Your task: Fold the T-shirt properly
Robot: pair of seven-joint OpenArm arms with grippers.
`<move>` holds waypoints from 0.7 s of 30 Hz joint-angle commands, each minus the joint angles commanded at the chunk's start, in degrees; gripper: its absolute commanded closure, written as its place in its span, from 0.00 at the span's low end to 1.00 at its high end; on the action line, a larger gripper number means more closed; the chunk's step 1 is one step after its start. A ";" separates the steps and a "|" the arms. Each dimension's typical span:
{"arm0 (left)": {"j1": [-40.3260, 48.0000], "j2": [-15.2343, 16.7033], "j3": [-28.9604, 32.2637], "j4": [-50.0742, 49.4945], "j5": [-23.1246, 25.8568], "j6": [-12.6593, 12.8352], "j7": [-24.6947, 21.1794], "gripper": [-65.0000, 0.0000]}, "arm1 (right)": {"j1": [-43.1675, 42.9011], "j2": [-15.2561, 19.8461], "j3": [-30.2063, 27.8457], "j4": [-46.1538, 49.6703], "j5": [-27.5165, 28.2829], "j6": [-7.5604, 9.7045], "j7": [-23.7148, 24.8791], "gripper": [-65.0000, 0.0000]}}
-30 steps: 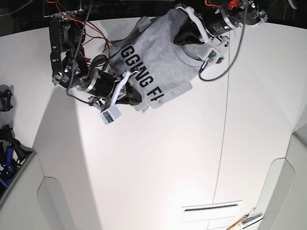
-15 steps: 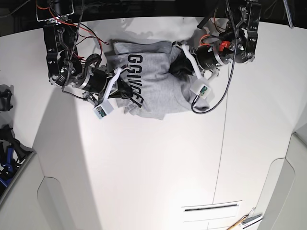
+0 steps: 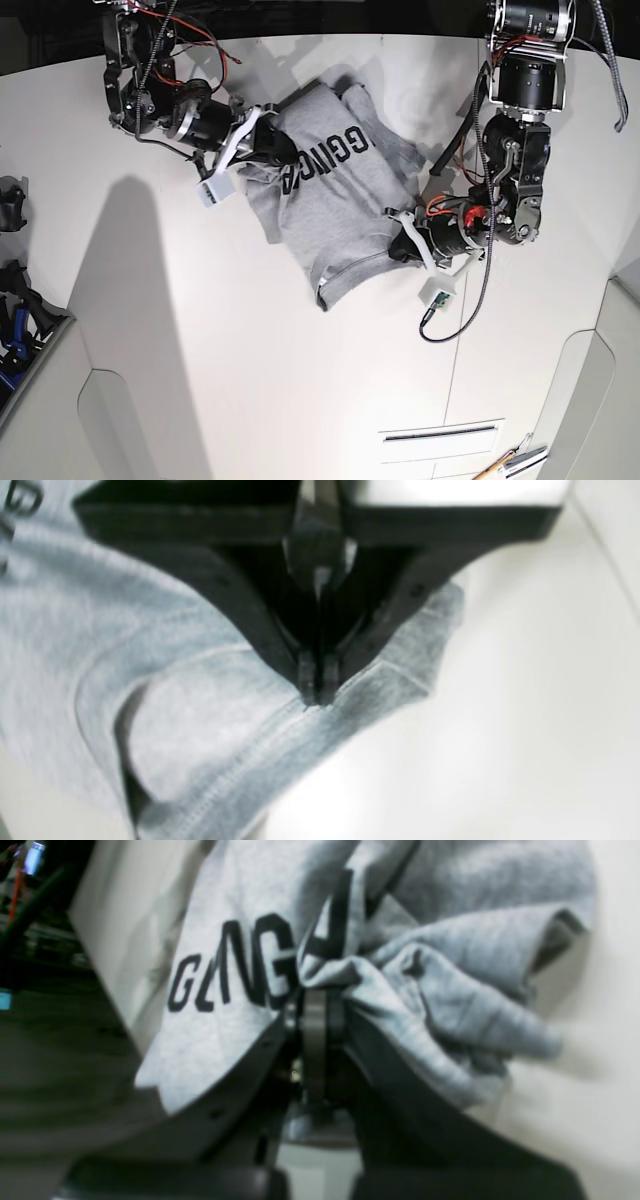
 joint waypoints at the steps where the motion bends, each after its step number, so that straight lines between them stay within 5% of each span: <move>1: -0.02 0.00 0.00 0.02 0.02 0.00 0.24 1.00 | -0.15 -0.81 0.00 0.02 -0.04 0.00 -0.04 1.00; 5: 0.04 -1.01 -0.28 3.13 -1.36 0.02 1.97 1.00 | -0.17 -0.94 0.87 3.23 -0.42 -0.07 -0.44 1.00; 11: 7.89 -7.52 -7.06 18.05 -8.22 -0.02 6.84 1.00 | -1.95 -0.22 7.69 17.07 -0.50 -0.07 -6.47 1.00; 16: 21.31 -8.07 -16.74 31.12 -10.60 -1.16 6.88 1.00 | -3.63 6.75 15.15 22.80 0.74 -0.13 -7.37 1.00; 21: 39.04 -7.43 -24.39 42.49 -11.15 -1.77 7.30 1.00 | -8.48 15.19 21.84 22.91 8.24 -0.22 -10.71 1.00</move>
